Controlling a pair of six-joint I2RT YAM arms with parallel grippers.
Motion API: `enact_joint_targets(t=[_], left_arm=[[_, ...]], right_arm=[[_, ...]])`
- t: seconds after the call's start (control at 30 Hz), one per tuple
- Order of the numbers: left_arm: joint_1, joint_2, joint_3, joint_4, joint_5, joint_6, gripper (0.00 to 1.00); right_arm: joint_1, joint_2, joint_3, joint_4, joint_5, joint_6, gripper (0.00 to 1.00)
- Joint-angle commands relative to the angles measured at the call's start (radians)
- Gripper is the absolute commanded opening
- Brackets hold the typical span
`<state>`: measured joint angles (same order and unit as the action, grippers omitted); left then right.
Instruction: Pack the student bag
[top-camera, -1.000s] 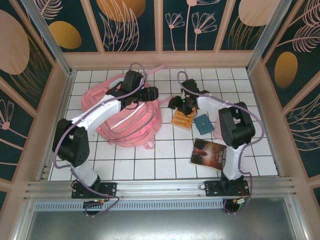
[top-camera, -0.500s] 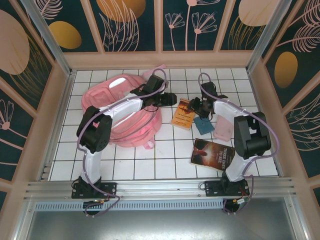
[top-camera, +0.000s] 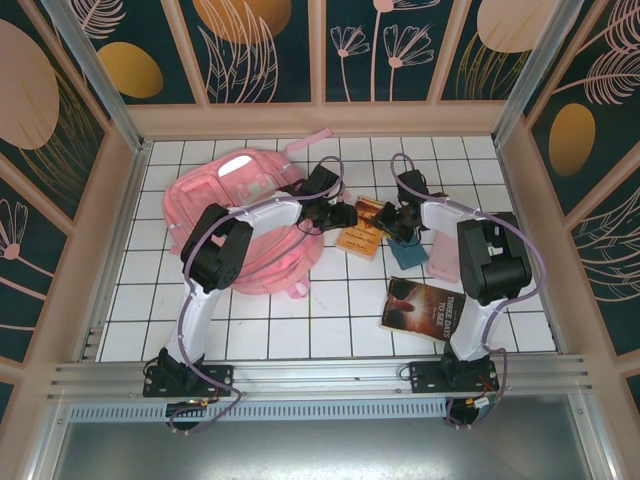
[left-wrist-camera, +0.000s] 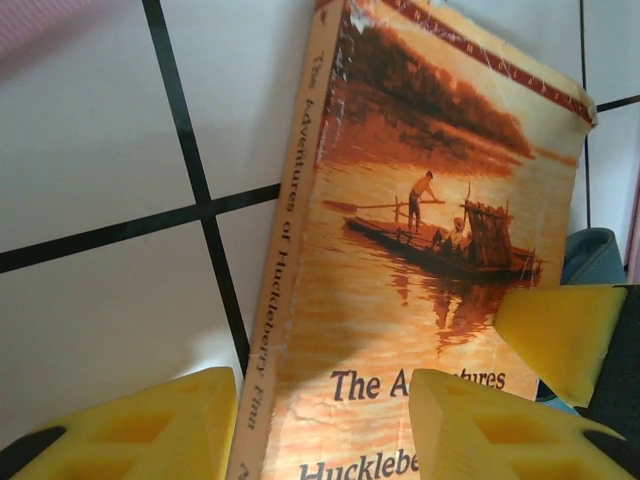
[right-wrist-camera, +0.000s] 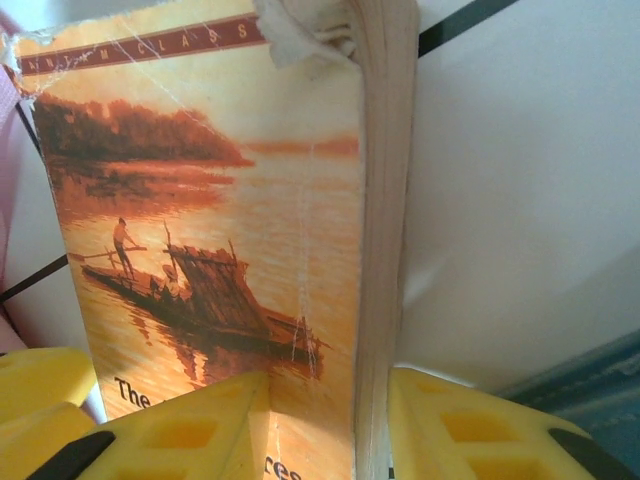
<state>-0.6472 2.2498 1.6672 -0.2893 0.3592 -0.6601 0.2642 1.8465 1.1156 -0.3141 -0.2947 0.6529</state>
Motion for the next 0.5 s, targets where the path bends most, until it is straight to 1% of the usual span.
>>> enact_joint_targets(t=[0.0, 0.07, 0.23, 0.27, 0.33, 0.43, 0.47], left_arm=[[-0.005, 0.025, 0.042, -0.036, 0.027, -0.006, 0.50], [-0.005, 0.039, 0.046, -0.045, 0.022, -0.002, 0.42], [-0.006, 0.056, 0.033, -0.047, 0.011, 0.003, 0.27], [-0.006, 0.059, 0.033, -0.049, 0.008, 0.005, 0.26], [-0.005, 0.065, 0.033, -0.053, 0.001, 0.008, 0.23], [-0.005, 0.058, 0.034, -0.057, -0.006, 0.019, 0.24], [-0.004, 0.052, 0.039, -0.062, -0.008, 0.030, 0.25]], right_arm=[[0.001, 0.025, -0.002, 0.027, -0.054, -0.014, 0.33], [0.000, 0.016, 0.005, 0.026, -0.061, -0.015, 0.29], [0.005, -0.042, 0.050, -0.021, -0.027, -0.026, 0.24], [0.007, -0.049, 0.059, -0.032, -0.021, -0.031, 0.22], [0.011, -0.055, 0.080, -0.056, -0.018, -0.049, 0.13], [0.009, -0.056, 0.094, -0.077, 0.002, -0.066, 0.00], [0.007, -0.061, 0.096, -0.077, 0.012, -0.073, 0.00]])
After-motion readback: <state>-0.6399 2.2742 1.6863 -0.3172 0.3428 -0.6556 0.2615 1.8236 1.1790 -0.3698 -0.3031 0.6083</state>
